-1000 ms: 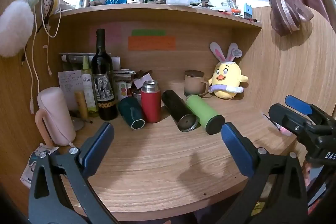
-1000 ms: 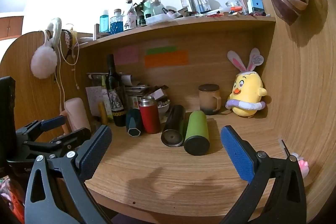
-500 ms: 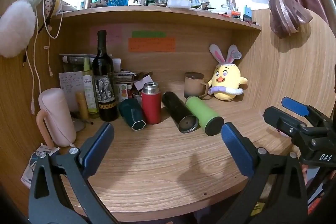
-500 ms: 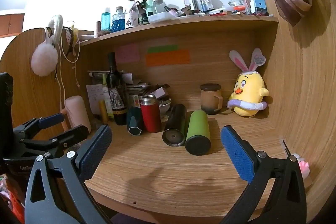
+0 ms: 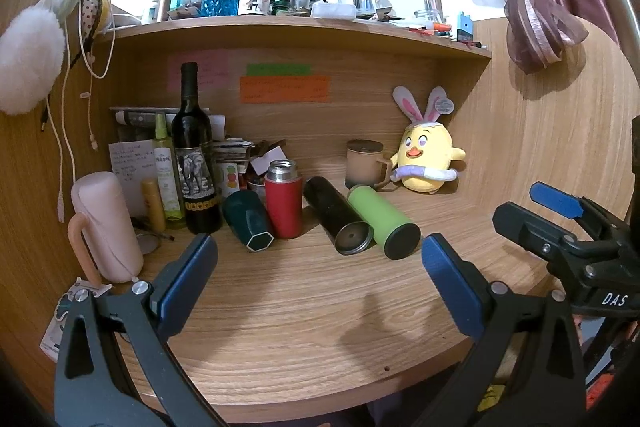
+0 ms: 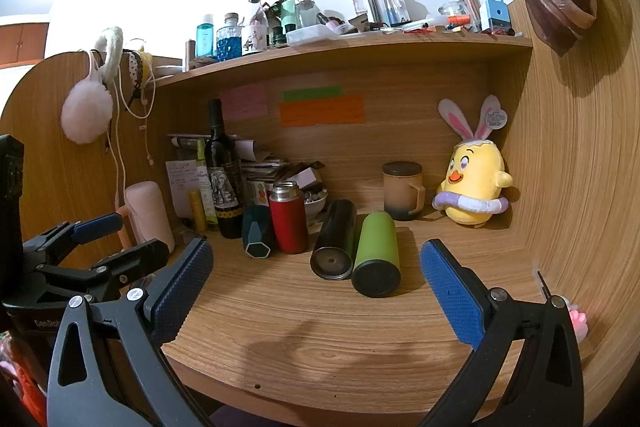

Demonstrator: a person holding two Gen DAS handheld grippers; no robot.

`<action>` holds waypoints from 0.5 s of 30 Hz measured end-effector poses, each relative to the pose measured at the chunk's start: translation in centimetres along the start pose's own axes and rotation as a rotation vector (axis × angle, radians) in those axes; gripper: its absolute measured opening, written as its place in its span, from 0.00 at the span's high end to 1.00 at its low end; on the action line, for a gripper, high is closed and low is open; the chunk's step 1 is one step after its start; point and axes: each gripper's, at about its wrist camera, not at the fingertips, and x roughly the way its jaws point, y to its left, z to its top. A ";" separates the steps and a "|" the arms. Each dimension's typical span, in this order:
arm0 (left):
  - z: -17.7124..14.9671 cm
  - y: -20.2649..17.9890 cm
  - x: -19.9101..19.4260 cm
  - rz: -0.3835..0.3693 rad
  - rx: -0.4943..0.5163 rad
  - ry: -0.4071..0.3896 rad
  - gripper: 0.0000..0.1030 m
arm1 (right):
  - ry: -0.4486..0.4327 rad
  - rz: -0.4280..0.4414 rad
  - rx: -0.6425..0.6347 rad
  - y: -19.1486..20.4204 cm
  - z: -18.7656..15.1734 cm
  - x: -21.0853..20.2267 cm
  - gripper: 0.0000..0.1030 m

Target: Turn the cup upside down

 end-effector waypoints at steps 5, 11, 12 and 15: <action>0.0 0.0 0.0 0.007 -0.003 -0.003 0.00 | -0.001 -0.001 -0.002 0.1 0.0 0.0 0.00; -0.1 0.1 -0.1 0.004 -0.002 -0.004 0.00 | 0.000 -0.002 -0.003 0.1 0.0 -0.1 0.00; -0.1 0.2 -0.1 0.004 -0.002 -0.004 0.00 | -0.001 -0.002 -0.003 0.1 0.0 -0.1 0.00; 0.0 0.2 -0.1 0.005 -0.004 -0.004 0.00 | -0.001 -0.001 -0.004 0.1 0.0 -0.1 0.00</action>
